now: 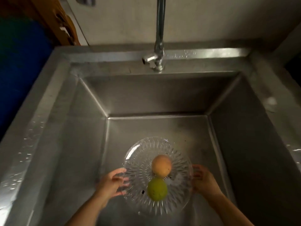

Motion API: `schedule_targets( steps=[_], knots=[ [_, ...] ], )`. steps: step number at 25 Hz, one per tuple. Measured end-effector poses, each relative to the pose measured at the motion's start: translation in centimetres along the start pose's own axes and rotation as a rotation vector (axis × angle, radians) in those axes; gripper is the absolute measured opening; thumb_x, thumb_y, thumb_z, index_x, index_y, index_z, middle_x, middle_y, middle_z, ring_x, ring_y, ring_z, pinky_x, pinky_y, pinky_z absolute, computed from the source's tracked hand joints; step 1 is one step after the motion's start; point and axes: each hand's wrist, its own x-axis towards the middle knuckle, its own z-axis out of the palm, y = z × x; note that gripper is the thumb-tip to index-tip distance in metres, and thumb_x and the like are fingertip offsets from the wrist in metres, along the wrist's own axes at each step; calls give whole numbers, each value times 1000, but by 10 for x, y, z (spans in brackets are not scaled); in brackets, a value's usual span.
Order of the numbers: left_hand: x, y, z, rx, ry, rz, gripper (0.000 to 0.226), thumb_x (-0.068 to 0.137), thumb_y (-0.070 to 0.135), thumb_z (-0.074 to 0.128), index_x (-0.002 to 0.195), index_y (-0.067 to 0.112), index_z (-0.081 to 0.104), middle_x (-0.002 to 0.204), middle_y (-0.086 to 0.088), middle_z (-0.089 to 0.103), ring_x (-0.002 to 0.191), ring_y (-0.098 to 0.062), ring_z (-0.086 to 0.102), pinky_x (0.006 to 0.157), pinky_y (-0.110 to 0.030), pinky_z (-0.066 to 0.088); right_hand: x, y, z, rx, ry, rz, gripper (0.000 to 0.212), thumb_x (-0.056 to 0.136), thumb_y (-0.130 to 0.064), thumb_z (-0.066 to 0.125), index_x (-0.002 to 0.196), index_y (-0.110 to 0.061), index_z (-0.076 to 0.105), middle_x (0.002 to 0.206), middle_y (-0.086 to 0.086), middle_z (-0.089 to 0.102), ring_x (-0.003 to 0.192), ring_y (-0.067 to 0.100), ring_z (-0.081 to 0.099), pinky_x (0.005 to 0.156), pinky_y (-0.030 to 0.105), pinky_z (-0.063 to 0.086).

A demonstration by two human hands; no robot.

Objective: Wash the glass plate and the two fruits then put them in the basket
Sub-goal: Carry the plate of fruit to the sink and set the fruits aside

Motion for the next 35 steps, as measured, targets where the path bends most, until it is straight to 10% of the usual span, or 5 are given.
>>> schedule_targets(
  steps=[12, 17, 23, 28, 35],
  knots=[
    [68, -36, 16, 172, 82, 56, 25, 80, -5, 61, 100, 10, 63, 78, -10, 68, 67, -23, 66, 56, -26, 55, 61, 58, 17, -207, 45, 35, 32, 69, -2, 68, 80, -31, 59, 85, 15, 66, 83, 39, 64, 77, 58, 54],
    [48, -34, 24, 630, 425, 523, 59, 66, 10, 75, 122, 11, 57, 113, -9, 59, 105, -24, 56, 91, -33, 45, 54, 35, 10, -499, 111, -168, 56, 63, -16, 77, 114, -25, 55, 107, -1, 59, 92, 18, 60, 81, 36, 54],
    [22, -62, 61, 667, -211, 657, 84, 57, 38, 74, 126, 53, 29, 135, 17, 41, 127, 1, 36, 106, -18, 34, 45, 3, 33, -711, -264, -590, 75, 68, -15, 75, 135, -23, 44, 136, -2, 47, 126, 13, 42, 104, 19, 35],
    [29, -74, 85, 436, -121, 578, 68, 65, 17, 78, 125, 30, 49, 126, 4, 56, 115, -10, 55, 93, -28, 52, 60, 7, 50, -699, -370, -621, 73, 70, -13, 75, 136, -22, 43, 138, -2, 49, 120, 1, 39, 96, 0, 26],
    [19, -66, 88, 188, -4, 458, 55, 60, 21, 83, 108, 35, 58, 106, 8, 66, 97, -6, 63, 70, -7, 50, 62, 5, 45, -579, -288, -503, 68, 62, -15, 82, 123, -23, 53, 116, -3, 59, 107, 12, 55, 90, 20, 47]
  ],
)
